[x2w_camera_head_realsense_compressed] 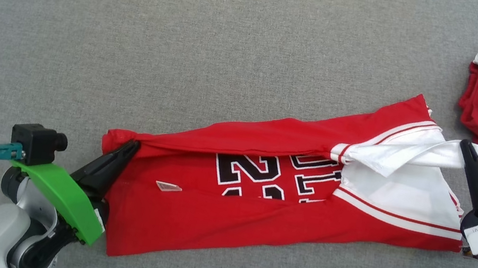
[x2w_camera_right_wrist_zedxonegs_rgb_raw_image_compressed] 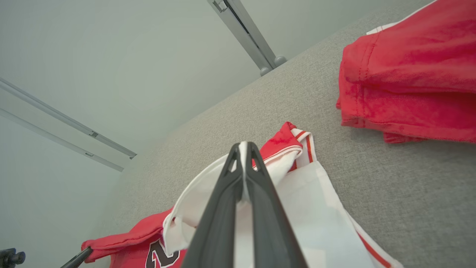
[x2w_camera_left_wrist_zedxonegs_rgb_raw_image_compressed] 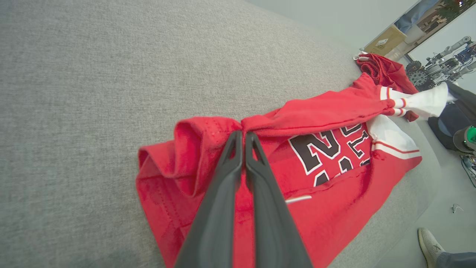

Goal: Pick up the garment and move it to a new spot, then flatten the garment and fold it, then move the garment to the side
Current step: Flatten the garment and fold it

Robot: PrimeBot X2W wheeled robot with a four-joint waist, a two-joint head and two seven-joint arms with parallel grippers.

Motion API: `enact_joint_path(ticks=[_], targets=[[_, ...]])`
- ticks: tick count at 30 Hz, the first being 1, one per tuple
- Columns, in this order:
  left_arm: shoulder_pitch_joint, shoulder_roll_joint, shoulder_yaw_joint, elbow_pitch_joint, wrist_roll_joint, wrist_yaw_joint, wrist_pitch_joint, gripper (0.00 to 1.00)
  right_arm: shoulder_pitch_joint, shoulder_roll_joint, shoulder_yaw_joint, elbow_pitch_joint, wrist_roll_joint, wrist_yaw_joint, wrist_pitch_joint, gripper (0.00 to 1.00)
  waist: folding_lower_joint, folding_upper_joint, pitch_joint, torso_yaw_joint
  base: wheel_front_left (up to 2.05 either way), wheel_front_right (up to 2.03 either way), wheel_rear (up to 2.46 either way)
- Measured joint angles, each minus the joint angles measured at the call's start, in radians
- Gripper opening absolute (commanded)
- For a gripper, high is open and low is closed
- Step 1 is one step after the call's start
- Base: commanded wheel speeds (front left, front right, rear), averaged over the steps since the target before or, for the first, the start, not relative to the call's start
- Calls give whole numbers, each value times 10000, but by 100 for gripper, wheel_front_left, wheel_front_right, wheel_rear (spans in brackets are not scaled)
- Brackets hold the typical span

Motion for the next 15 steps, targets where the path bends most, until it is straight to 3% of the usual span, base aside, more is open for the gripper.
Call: enact_joint_path(ticks=[8,10,11,12,13,14,15], targets=[[489,38,-307,-230,-165,0,222,5,653,-234,186,-100,73,-29,138,0,0,0,-8,93,0,0,0],[662,42,-328,-213,-184,104,247,12,823,-238,309,-102,73,-35,211,0,0,0,7,105,0,0,0],[699,81,-328,-203,-190,144,276,24,895,-263,362,-102,71,-79,293,5,0,0,16,108,0,0,0],[718,138,-324,-199,-190,182,299,35,946,-322,435,-96,52,-121,384,29,0,0,23,110,0,0,0],[732,203,-293,-178,-190,222,297,93,968,-420,525,-98,-6,-121,410,87,0,0,26,104,0,0,0],[747,272,-253,-165,-190,290,297,100,967,-500,575,-104,-86,-121,472,100,0,0,26,88,0,0,0],[783,374,-234,-161,-190,337,303,100,968,-681,612,-121,-259,-211,606,100,0,0,25,42,0,0,0]])
